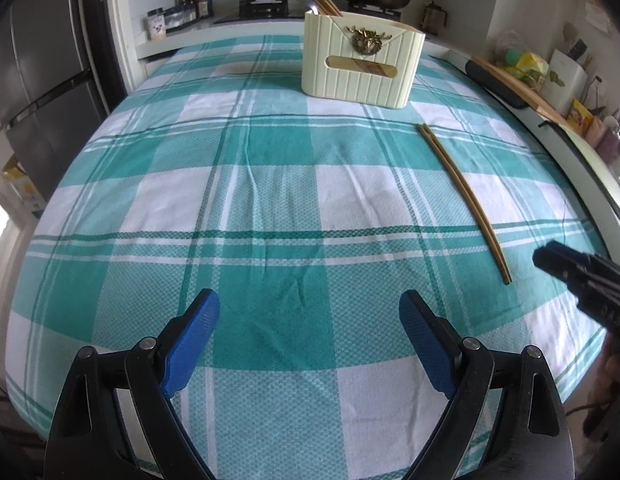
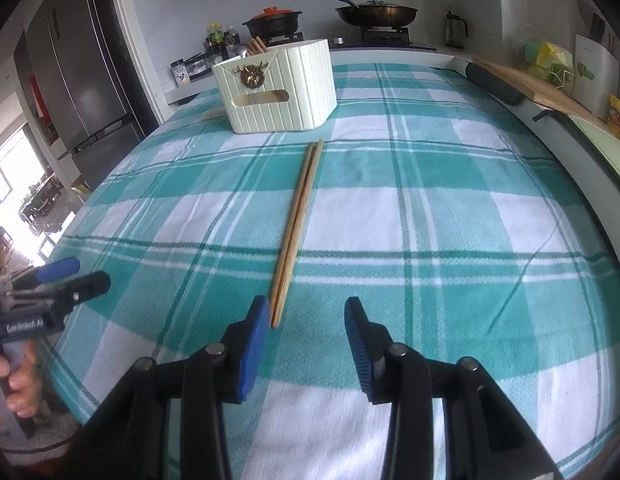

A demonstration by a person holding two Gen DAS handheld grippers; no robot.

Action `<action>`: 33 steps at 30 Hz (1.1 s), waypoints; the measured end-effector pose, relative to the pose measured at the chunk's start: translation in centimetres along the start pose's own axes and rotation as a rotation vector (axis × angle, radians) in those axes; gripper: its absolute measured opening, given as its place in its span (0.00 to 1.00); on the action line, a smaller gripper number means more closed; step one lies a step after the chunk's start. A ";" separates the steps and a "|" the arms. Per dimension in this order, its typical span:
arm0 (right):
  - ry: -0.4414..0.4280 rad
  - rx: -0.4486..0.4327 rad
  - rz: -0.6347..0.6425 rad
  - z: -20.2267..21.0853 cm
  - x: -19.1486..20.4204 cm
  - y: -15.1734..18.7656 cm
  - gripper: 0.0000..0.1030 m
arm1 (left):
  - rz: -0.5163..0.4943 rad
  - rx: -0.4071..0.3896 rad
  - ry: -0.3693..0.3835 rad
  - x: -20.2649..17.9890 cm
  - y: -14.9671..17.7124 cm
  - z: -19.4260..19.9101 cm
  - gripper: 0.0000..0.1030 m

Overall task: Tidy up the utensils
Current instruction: 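Move both open tools back above the last two wooden chopsticks, then close the right tool on one wooden chopstick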

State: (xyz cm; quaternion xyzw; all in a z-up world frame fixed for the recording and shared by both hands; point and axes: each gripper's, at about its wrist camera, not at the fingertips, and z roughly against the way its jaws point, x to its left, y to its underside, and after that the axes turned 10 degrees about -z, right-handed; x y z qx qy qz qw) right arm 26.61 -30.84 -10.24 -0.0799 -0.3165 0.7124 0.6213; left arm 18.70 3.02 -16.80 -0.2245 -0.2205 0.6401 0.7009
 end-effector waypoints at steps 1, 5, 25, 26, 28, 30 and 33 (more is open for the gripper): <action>-0.009 0.002 -0.005 -0.6 0.0 -1.0 0.29 | 0.001 0.002 0.005 0.0 0.0 0.0 0.89; -0.028 0.031 0.000 -4.2 0.6 -4.4 0.19 | -0.006 0.001 0.006 -0.3 0.0 0.0 0.89; 0.138 0.094 -0.014 -7.1 -2.4 -5.5 0.06 | -0.090 -0.012 0.120 -6.1 -8.5 -3.3 0.89; 0.139 0.089 -0.027 -6.7 -2.9 -5.2 0.06 | -0.090 -0.011 0.131 -7.0 -9.3 -3.9 0.89; 0.148 0.083 -0.041 -6.0 -3.7 -4.6 0.06 | -0.093 0.006 0.145 -8.8 -10.5 -5.6 0.89; 0.155 0.079 -0.048 -5.3 -4.4 -4.1 0.06 | -0.122 0.037 0.119 -10.7 -11.2 -7.5 0.89; 0.165 0.079 -0.049 -4.6 -5.0 -3.6 0.06 | -0.190 0.054 0.035 -12.9 -11.3 -9.6 0.89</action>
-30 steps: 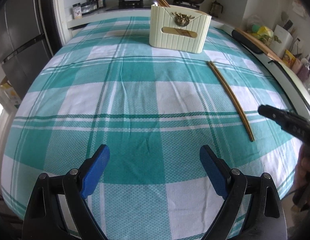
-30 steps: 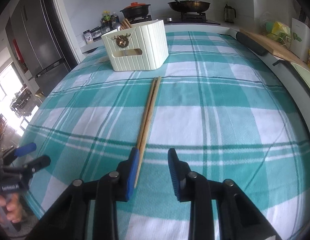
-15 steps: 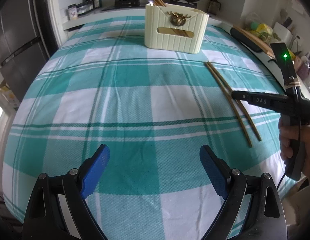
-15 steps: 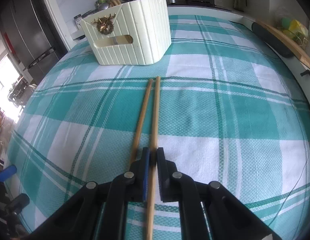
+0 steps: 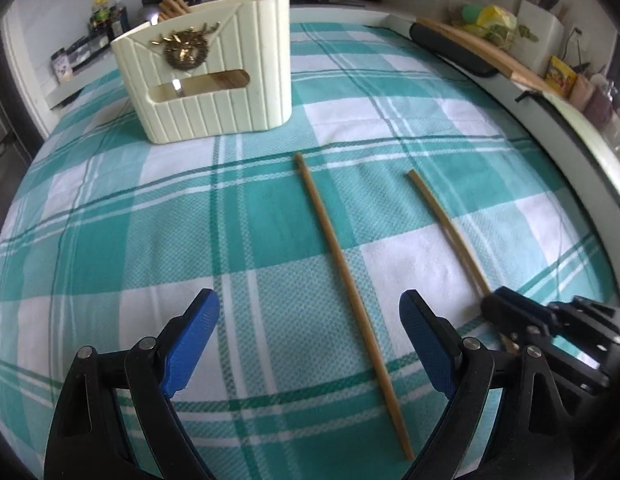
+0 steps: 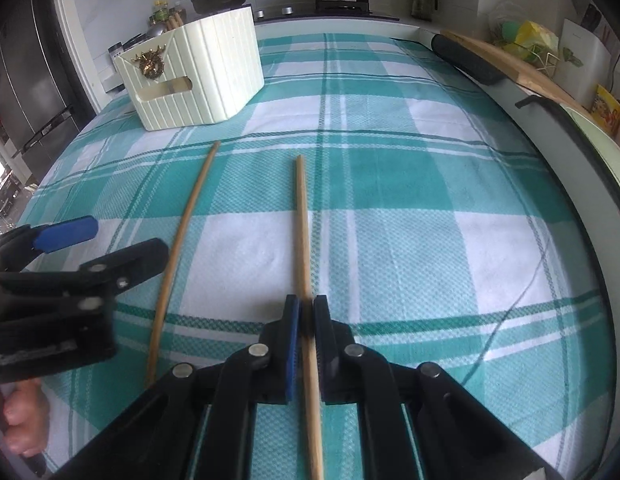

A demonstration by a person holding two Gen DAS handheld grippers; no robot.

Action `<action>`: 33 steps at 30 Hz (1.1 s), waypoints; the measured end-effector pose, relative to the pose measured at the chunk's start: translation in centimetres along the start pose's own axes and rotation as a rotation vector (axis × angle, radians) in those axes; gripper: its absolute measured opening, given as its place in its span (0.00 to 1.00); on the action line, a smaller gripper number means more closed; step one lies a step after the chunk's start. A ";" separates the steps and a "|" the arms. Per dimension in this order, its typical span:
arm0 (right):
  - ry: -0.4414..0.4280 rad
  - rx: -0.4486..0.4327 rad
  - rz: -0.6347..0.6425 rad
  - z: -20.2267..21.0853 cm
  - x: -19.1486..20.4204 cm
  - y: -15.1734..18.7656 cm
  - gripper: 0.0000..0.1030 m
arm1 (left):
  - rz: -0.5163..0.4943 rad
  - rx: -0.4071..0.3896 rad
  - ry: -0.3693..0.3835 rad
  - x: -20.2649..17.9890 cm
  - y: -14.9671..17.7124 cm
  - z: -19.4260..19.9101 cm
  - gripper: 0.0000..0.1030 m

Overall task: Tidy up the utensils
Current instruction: 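Close the right tool on one wooden chopstick, then grasp the last wooden chopstick with the left tool while the right tool holds its chopstick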

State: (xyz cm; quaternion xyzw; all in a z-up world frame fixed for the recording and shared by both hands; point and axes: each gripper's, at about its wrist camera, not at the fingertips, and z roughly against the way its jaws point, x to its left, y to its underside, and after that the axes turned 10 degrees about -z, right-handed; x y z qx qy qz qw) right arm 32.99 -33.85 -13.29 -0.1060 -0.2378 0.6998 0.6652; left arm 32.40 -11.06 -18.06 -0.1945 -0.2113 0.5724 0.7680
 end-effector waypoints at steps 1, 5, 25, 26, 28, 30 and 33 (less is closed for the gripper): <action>-0.001 0.000 -0.001 0.1 -0.2 0.1 0.06 | -0.020 0.006 -0.032 -0.4 0.1 -0.5 0.89; -0.001 0.007 0.008 0.4 -0.8 0.3 0.06 | -0.048 0.003 -0.084 0.3 1.1 -1.1 0.94; -0.038 0.132 0.206 -4.3 2.7 -6.3 0.28 | -0.176 0.122 0.138 3.5 -4.6 -4.4 0.76; -0.042 0.129 0.206 -4.8 3.0 -6.9 0.28 | -0.179 0.125 0.147 3.4 -5.2 -4.6 0.68; -0.042 0.121 0.208 -5.5 3.4 -7.9 0.28 | -0.175 0.135 0.175 3.3 -6.2 -5.0 0.55; -0.030 0.108 0.205 -6.0 3.7 -8.7 0.15 | -0.174 0.135 0.184 3.3 -6.8 -5.1 0.29; -0.053 0.098 0.159 -6.1 3.5 -9.5 0.07 | -0.149 0.123 0.214 3.7 -7.1 -5.0 0.06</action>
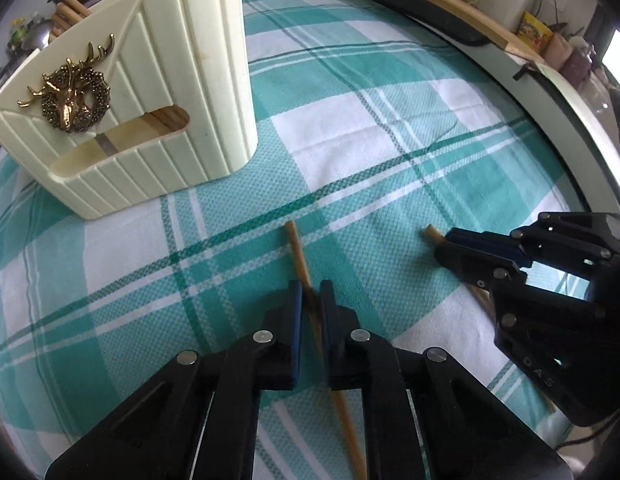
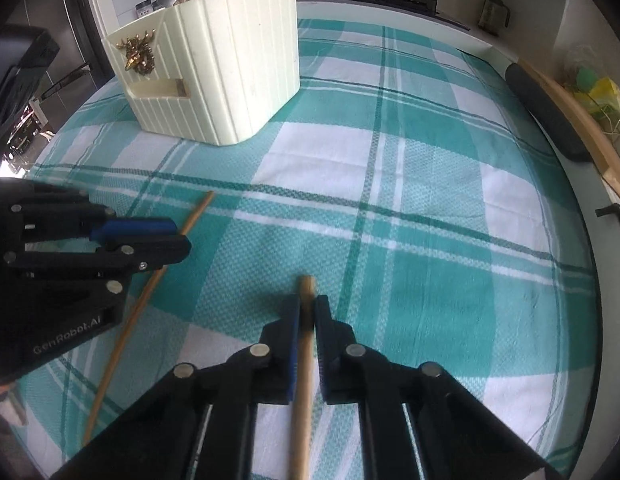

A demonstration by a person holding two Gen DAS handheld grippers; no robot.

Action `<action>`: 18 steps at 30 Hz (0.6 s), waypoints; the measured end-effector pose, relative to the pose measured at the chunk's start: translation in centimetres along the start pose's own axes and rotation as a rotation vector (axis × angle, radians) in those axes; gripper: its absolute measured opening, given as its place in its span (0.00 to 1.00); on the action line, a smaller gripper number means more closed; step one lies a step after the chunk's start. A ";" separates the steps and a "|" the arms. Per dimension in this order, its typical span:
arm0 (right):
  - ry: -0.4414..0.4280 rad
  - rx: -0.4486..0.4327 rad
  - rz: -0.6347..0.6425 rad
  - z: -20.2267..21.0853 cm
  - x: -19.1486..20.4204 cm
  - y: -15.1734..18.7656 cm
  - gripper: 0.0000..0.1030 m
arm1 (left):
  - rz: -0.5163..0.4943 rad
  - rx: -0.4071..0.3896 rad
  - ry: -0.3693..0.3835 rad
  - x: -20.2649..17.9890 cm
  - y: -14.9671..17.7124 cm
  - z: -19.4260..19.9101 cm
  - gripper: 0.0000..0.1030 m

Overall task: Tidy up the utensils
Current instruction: 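Grasp the last wooden chopstick with the left tool while the right tool holds its chopstick, then lift both held chopsticks over the cream holder with both tools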

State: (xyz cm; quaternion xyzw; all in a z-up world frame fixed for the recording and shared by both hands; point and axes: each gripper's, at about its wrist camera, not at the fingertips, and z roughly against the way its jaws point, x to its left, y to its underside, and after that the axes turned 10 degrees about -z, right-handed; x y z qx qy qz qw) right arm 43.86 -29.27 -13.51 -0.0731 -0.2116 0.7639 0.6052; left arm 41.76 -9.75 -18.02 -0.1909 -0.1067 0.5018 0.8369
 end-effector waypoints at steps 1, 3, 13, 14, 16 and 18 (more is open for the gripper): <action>-0.014 -0.013 -0.015 0.4 -0.2 -0.1 0.07 | 0.010 -0.014 -0.002 0.1 0.1 0.4 0.04; -0.048 -0.057 -0.041 1.9 -0.5 -0.3 0.07 | 0.017 -0.058 -0.009 0.3 0.3 1.7 0.04; -0.158 -0.381 -0.038 16.5 0.8 0.5 0.07 | 0.059 -0.366 -0.011 1.6 2.9 15.7 0.04; -0.161 -0.408 -0.030 17.6 1.1 0.6 0.07 | 0.059 -0.391 -0.013 1.6 3.3 16.9 0.04; -0.152 -0.466 -0.016 19.7 1.7 1.0 0.07 | 0.052 -0.410 -0.017 1.4 3.7 18.1 0.04; -0.137 -0.514 -0.008 21.1 2.1 1.1 0.07 | 0.043 -0.380 -0.019 1.2 3.6 17.7 0.06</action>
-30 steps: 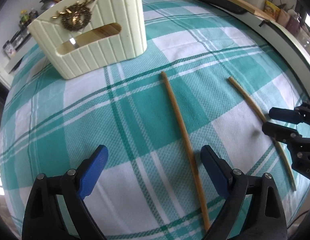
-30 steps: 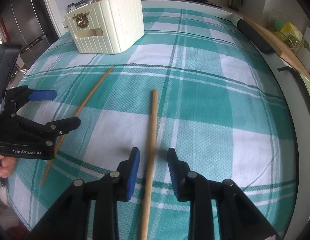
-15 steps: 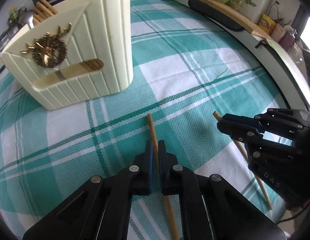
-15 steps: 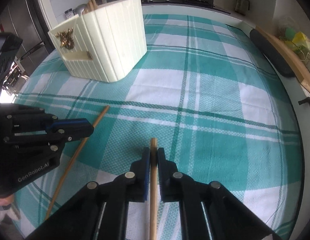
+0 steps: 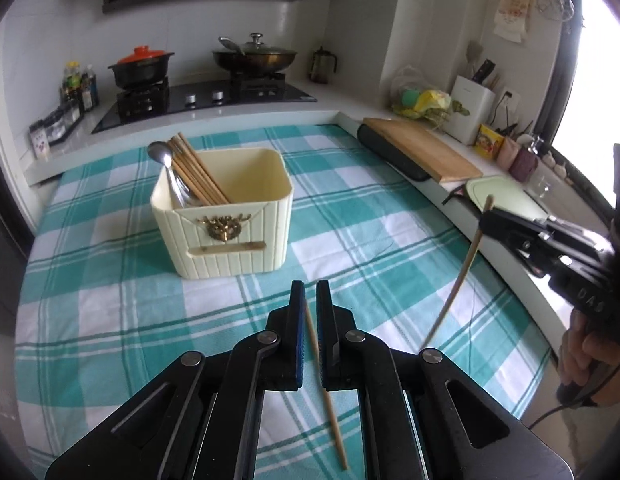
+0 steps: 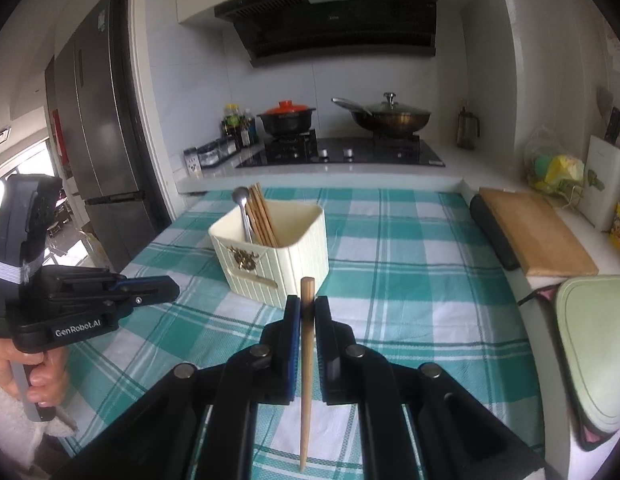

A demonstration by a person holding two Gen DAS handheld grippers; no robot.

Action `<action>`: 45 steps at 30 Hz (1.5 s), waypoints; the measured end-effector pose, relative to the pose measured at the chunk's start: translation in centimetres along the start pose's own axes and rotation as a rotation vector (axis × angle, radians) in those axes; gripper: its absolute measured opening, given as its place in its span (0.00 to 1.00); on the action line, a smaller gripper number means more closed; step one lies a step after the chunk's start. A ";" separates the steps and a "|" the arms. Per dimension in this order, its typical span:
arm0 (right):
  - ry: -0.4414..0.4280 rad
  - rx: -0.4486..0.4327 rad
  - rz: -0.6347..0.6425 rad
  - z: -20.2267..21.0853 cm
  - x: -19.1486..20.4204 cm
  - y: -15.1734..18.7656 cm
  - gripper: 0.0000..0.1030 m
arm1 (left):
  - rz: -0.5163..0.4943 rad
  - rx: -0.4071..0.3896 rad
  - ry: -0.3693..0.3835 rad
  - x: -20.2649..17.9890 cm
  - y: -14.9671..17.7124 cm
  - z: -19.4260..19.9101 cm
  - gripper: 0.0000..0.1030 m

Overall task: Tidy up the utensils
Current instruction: 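Lift both held chopsticks over the cream holder with both tools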

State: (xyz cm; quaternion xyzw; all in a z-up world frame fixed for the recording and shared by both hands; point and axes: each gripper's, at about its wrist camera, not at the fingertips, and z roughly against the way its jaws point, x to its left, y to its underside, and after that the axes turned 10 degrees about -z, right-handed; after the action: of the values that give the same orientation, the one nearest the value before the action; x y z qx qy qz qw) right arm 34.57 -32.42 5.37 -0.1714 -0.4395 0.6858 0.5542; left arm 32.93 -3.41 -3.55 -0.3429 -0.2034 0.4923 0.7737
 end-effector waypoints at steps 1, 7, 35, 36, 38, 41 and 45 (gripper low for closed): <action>0.004 -0.024 0.002 0.6 0.2 -0.2 0.07 | 0.001 0.016 0.002 -0.1 0.2 -0.7 0.12; 0.024 -0.126 -0.008 3.6 0.5 -1.1 0.07 | -0.014 0.175 0.014 -0.5 1.5 -8.4 0.36; -0.042 -0.206 0.003 8.6 1.0 -1.5 0.07 | 0.047 -0.055 0.026 0.4 -1.1 -1.2 0.04; -0.045 -0.207 0.006 8.4 1.3 -1.5 0.07 | 0.053 -0.083 0.025 0.6 -1.2 -0.1 0.04; -0.049 -0.207 0.011 8.0 1.7 -1.7 0.07 | 0.071 -0.130 0.025 1.2 -1.3 2.0 0.03; -0.051 -0.209 0.008 7.2 2.1 -2.2 0.07 | 0.094 -0.189 0.024 1.8 -1.8 4.1 0.03; -0.055 -0.217 0.007 5.9 2.3 -4.2 0.07 | 0.124 -0.264 0.033 3.4 -3.6 7.3 0.03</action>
State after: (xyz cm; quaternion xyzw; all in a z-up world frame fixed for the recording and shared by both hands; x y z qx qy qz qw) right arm 32.09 -32.73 12.58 -0.2130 -0.5257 0.6405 0.5177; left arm 31.89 1.06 3.96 -0.4617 -0.2322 0.5024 0.6932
